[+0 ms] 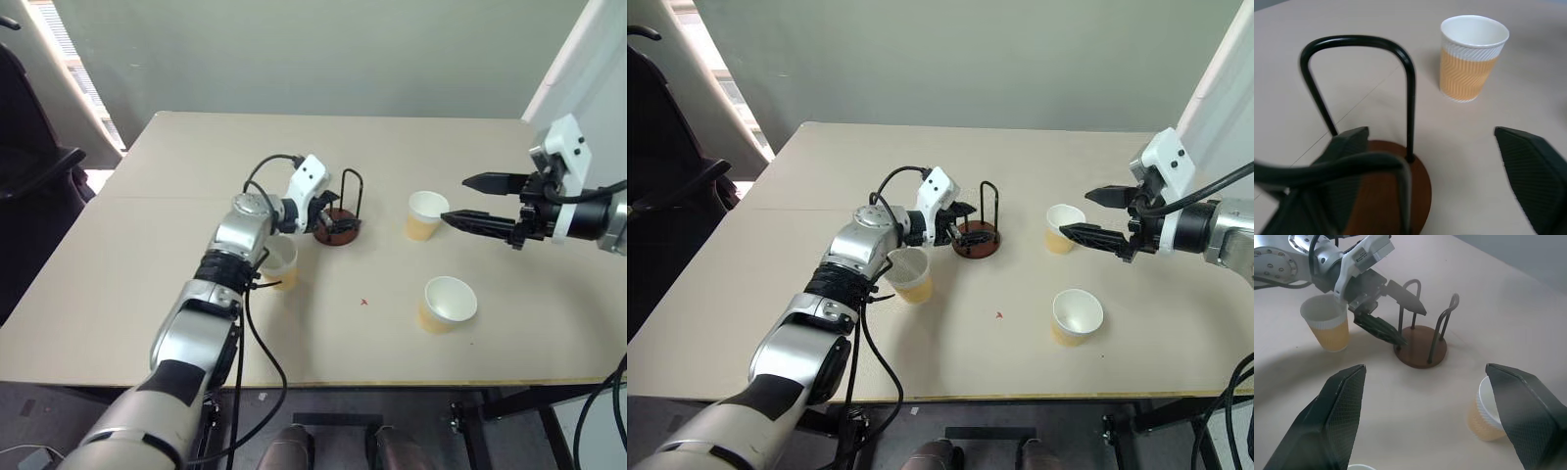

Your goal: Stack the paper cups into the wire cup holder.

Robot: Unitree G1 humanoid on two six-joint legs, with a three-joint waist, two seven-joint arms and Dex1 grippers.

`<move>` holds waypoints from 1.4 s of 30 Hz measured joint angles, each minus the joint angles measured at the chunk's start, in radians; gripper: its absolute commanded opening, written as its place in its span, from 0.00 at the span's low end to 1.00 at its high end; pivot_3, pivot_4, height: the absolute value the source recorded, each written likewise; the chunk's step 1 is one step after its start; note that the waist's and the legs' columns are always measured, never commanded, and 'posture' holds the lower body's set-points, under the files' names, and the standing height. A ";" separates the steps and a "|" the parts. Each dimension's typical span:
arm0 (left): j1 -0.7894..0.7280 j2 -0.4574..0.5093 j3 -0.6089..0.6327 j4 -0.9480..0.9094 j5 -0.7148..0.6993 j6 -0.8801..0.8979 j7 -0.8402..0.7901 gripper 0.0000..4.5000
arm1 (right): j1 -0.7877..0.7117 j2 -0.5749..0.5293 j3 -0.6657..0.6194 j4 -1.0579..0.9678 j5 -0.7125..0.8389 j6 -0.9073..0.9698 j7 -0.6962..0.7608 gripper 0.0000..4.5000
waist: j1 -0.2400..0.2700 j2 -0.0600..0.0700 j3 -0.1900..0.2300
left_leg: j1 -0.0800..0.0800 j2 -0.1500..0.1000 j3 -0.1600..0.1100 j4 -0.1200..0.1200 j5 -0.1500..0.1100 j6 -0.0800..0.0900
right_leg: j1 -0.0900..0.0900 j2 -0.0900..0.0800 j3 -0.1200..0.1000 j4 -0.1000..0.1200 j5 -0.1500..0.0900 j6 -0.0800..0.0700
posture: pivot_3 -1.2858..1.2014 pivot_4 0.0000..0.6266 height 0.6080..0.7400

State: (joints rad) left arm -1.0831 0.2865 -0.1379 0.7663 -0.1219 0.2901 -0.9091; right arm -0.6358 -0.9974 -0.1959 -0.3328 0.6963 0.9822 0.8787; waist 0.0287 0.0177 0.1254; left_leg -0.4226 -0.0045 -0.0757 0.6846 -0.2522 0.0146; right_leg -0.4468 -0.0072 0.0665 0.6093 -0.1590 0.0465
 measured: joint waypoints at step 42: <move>0.165 0.133 -0.157 -0.501 -0.203 0.259 -0.531 0.01 | 0.190 -0.224 -0.237 -0.107 0.196 0.129 0.102 0.91 | 0.004 0.000 0.000 | -0.004 -0.001 0.002 0.015 -0.010 0.012 | 0.002 -0.001 0.003 0.001 -0.001 0.005 | 0.52 0.24 1.00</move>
State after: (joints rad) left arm -0.9184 0.4191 -0.2952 0.2650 -0.3252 0.5488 -1.4396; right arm -0.4460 -1.2216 -0.4330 -0.4402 0.8925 1.1108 0.9811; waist 0.0326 0.0181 0.1251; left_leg -0.4266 -0.0054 -0.0741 0.6995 -0.2619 0.0268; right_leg -0.4450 -0.0080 0.0692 0.6103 -0.1598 0.0519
